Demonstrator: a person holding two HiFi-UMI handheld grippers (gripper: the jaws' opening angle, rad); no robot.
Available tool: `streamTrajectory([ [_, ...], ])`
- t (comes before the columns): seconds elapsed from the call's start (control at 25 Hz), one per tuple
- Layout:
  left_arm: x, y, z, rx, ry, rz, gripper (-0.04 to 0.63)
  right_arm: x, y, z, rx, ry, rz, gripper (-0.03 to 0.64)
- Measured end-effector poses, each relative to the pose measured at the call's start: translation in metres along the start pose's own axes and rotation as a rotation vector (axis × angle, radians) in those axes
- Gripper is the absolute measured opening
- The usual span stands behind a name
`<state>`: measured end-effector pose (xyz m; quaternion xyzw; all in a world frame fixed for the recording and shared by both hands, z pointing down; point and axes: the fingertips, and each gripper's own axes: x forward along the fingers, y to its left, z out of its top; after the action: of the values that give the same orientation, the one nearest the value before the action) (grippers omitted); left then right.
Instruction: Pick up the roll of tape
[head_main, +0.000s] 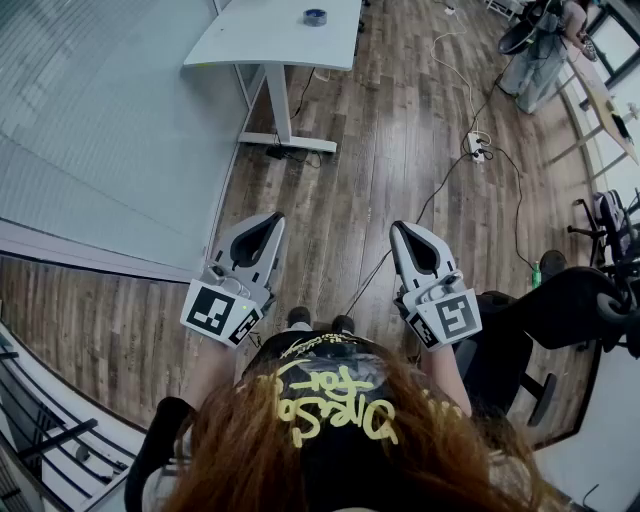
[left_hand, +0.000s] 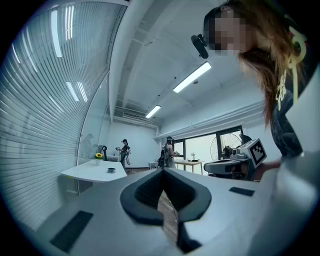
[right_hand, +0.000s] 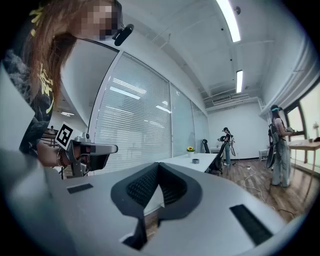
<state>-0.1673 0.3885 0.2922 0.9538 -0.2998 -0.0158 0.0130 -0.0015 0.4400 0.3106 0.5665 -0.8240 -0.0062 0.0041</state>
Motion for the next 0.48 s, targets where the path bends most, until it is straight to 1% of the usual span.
streamTrajectory([
  [0.2,-0.0021,-0.0096,-0.0009,0.022,0.015,0.003,-0.006,-0.0095,0.0027,0.0003,0.012,0.002,0.008,0.003],
  [0.48,-0.0026,-0.0102,0.0013,0.025,0.012,0.005,-0.006,-0.0094,0.0042,0.0031,-0.005,0.000,0.016,0.003],
])
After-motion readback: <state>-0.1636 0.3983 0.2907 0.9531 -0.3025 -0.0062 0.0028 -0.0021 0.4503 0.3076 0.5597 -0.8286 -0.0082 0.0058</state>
